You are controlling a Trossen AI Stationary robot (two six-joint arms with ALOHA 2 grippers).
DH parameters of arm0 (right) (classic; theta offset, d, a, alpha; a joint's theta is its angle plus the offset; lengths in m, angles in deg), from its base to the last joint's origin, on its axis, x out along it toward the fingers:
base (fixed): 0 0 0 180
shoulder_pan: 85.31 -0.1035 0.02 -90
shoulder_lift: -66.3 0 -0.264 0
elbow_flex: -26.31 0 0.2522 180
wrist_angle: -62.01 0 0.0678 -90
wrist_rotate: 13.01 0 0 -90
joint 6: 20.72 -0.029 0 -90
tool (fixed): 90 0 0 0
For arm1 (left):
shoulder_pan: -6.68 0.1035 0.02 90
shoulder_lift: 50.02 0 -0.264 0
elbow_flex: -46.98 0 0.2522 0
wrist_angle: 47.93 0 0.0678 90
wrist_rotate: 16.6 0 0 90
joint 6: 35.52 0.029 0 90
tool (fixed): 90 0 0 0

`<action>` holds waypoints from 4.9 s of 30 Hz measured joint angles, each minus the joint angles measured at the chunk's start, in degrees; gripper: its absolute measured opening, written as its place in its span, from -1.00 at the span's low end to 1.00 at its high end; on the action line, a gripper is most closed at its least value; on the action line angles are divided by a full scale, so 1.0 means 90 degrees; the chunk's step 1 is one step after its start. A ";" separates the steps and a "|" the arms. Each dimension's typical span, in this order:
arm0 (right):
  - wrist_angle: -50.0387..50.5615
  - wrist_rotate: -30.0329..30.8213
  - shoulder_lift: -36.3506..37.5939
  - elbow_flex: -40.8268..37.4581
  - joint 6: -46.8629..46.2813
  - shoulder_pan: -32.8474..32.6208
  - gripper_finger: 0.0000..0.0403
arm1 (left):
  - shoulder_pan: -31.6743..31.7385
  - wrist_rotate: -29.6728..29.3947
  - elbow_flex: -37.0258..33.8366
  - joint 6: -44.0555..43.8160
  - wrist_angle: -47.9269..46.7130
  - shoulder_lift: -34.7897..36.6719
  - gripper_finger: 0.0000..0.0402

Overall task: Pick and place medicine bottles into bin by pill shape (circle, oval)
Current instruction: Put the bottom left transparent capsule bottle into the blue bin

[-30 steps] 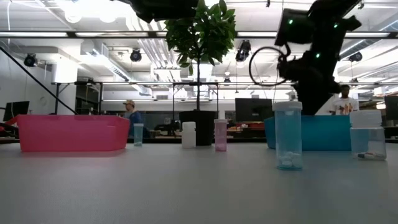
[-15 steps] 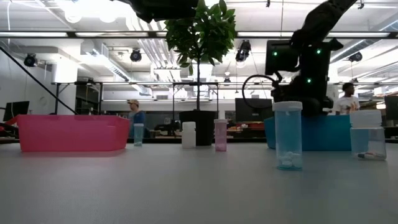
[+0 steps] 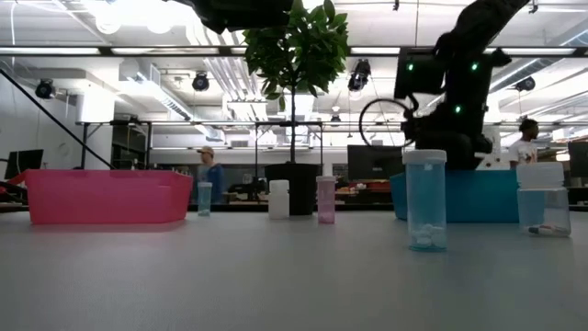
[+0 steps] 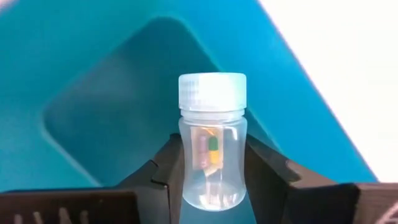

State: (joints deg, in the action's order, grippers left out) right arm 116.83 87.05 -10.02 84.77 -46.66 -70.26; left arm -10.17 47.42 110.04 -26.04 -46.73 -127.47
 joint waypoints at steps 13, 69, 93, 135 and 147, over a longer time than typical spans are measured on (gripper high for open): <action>-0.1371 0.1016 0.2364 -0.0391 -0.0219 -0.1386 -0.35 | 0.0000 0.0000 -0.0012 -0.0007 0.0231 -0.0063 0.27; -1.0275 0.1664 0.0717 -0.1579 0.2839 -0.3183 -0.34 | 0.1122 0.1061 0.0245 -0.1008 0.5663 -0.2963 0.05; -0.9797 0.1528 0.0848 -0.1602 0.2420 -0.3203 -0.30 | 0.1127 0.1395 0.0197 -0.0967 0.5600 -0.2939 -0.40; -0.3659 0.1556 0.1139 0.0943 0.2111 -0.3198 0.02 | 0.1110 0.1348 0.0017 -0.0294 0.4711 -0.2929 -0.40; -0.3687 0.1547 0.1132 0.0980 0.2150 -0.3201 -0.26 | 0.1110 0.1333 0.0017 -0.0299 0.4716 -0.2929 -0.40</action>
State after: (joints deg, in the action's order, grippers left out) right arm 83.65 100.97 0.17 93.58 -27.30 -99.07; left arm -0.18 59.42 110.19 -28.73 -4.29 -153.83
